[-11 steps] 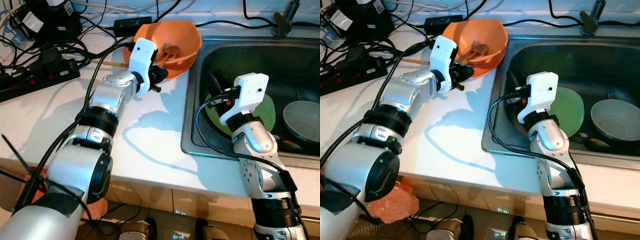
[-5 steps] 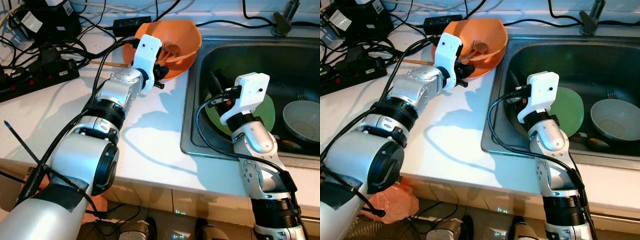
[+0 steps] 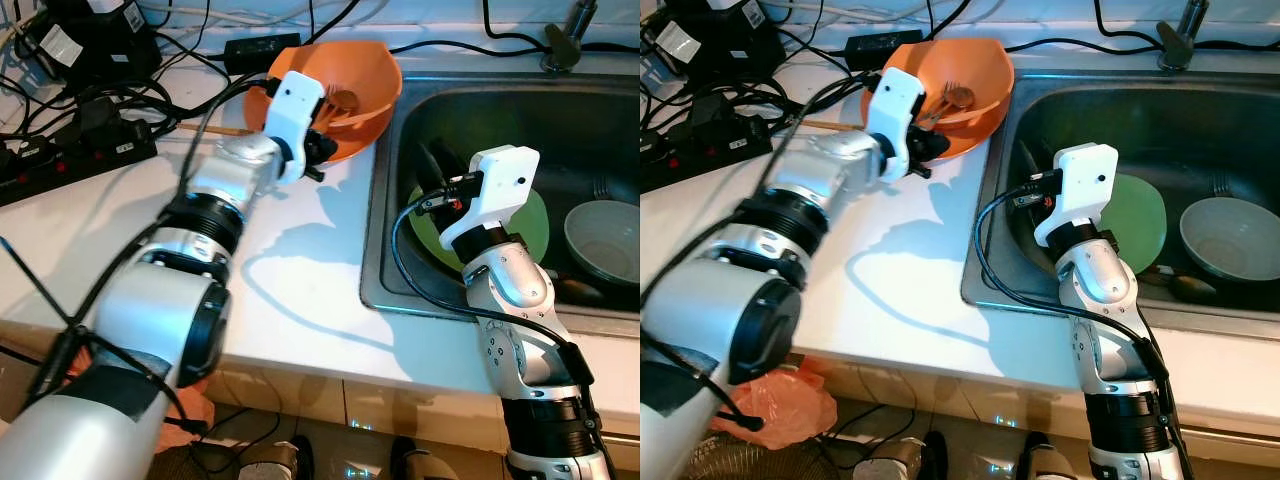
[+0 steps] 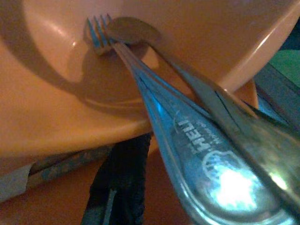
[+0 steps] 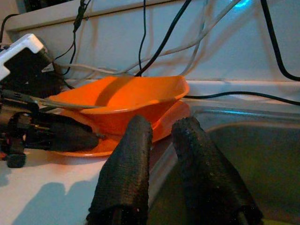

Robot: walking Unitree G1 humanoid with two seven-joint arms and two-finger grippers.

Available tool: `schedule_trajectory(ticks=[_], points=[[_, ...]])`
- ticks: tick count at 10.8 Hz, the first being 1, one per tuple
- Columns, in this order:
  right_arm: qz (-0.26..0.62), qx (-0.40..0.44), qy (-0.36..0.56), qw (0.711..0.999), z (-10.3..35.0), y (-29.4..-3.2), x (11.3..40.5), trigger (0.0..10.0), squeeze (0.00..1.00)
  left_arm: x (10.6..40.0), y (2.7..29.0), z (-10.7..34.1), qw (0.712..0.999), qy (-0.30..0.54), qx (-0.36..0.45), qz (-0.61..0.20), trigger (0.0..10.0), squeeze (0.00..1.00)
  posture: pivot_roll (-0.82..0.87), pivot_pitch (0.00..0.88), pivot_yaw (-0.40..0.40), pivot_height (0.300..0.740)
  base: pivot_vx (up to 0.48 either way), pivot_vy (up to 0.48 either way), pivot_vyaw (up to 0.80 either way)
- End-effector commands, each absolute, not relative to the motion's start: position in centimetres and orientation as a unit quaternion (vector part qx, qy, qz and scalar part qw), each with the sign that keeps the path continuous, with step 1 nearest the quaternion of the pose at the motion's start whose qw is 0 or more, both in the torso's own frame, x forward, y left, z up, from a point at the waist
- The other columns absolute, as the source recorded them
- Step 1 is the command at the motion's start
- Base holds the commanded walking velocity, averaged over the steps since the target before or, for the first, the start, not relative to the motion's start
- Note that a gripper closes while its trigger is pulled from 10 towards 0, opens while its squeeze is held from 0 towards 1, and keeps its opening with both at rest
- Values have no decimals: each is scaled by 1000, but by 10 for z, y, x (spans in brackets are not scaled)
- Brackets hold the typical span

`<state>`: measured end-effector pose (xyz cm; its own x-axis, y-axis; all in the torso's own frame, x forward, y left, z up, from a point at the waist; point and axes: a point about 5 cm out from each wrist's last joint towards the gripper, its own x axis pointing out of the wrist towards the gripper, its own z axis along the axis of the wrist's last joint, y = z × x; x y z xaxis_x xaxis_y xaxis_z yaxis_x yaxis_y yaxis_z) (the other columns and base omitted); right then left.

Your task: Kitchen organization

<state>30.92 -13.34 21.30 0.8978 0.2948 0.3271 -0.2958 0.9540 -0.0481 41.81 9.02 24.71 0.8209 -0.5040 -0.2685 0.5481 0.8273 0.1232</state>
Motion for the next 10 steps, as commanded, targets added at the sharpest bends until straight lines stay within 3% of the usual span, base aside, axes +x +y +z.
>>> schedule_trajectory(ticks=[1,6,10], points=[[145,5,-119,982,188,-136,311,10000,0,417,102,241,947,138,90,-275,10000,0,96,191,202,740,0,0,0],[154,9,-118,981,187,-132,313,10000,0,403,131,245,949,150,68,-270,10000,0,131,188,196,740,0,0,0],[156,11,-116,981,185,-130,312,10000,0,396,109,241,943,124,24,-309,10000,0,119,194,195,740,0,0,0]])
